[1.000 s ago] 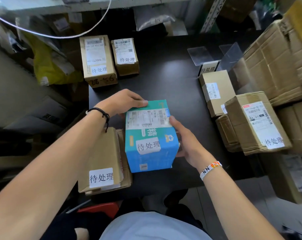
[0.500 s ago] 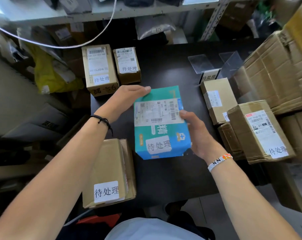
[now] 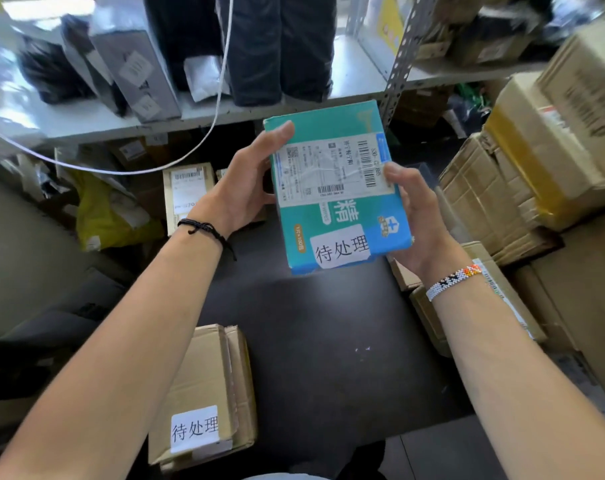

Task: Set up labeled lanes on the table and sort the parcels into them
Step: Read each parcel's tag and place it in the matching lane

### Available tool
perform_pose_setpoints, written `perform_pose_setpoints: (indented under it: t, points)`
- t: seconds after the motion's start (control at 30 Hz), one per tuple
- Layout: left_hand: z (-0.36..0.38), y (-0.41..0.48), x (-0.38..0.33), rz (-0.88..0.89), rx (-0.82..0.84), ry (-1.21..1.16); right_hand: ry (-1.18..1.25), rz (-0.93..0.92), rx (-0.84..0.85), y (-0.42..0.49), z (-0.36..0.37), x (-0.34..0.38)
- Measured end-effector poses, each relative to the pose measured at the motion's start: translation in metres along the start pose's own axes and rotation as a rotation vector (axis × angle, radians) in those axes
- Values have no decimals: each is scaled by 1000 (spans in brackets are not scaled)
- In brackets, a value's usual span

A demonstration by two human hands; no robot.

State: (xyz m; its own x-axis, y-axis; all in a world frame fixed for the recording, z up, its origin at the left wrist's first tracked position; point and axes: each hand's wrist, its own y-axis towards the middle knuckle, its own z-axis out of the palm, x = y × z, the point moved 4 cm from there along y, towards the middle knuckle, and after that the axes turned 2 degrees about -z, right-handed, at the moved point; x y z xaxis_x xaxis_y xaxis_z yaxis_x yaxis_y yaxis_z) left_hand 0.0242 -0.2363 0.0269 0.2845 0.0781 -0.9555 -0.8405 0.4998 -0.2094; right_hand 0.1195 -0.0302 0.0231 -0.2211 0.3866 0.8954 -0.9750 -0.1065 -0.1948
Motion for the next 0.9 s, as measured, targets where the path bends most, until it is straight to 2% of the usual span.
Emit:
perform_pose_setpoints:
  t: [0.2, 0.33, 0.5, 0.67, 0.8, 0.9]
  points:
    - [33, 5, -8, 45, -28, -44, -17, -18, -12, -21, -19, 23]
    - [65, 17, -7, 85, -85, -207, -190, -21, -75, -34, -43, 46]
    - [96, 46, 7, 163, -178, -390, -386, -49, -247, -61, -92, 68]
    - [119, 79, 24, 206, -342, -410, -453, -81, -316, -72, -124, 55]
    - [138, 113, 42, 183, -449, -291, -364, -138, -418, -51, -148, 48]
    - [146, 143, 60, 137, -468, -235, -415, -146, -515, -36, -167, 41]
